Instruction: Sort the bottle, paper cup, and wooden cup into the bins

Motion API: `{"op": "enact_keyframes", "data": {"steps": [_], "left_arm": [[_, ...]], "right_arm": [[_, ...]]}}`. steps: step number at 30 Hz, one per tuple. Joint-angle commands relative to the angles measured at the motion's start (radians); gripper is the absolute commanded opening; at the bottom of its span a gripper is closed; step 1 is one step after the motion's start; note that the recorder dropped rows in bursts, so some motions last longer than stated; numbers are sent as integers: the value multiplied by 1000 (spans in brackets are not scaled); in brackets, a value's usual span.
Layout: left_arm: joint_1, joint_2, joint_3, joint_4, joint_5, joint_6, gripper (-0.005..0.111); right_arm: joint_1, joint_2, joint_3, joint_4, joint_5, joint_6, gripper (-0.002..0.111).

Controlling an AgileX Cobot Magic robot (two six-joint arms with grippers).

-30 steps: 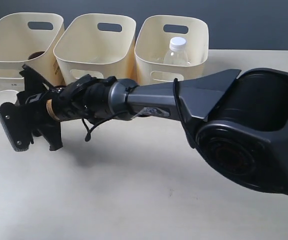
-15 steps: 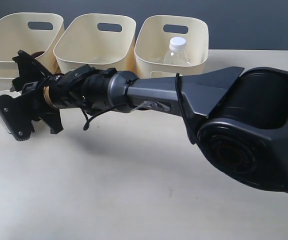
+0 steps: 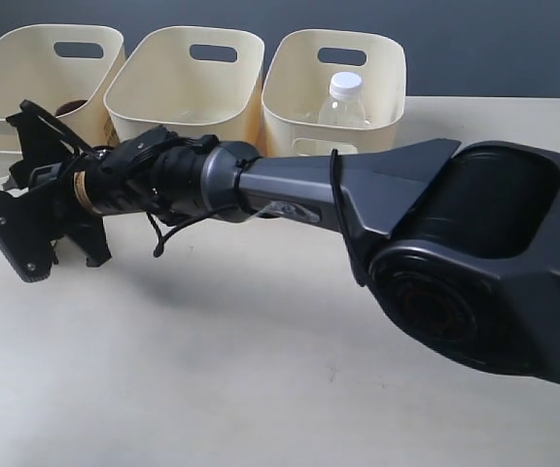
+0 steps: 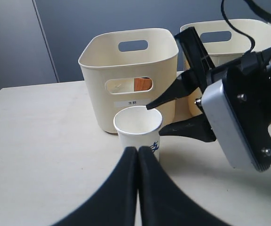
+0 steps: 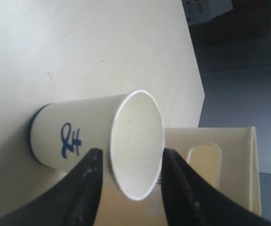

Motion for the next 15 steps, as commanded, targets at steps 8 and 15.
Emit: {"op": "enact_keyframes", "data": {"steps": [8, 15], "left_arm": [[-1, 3, -3, 3, -13, -3, 0], [-1, 3, -3, 3, -13, -3, 0]], "right_arm": [[6, 23, -11, 4, -35, 19, 40], [4, 73, -75, 4, -38, 23, 40]]}}
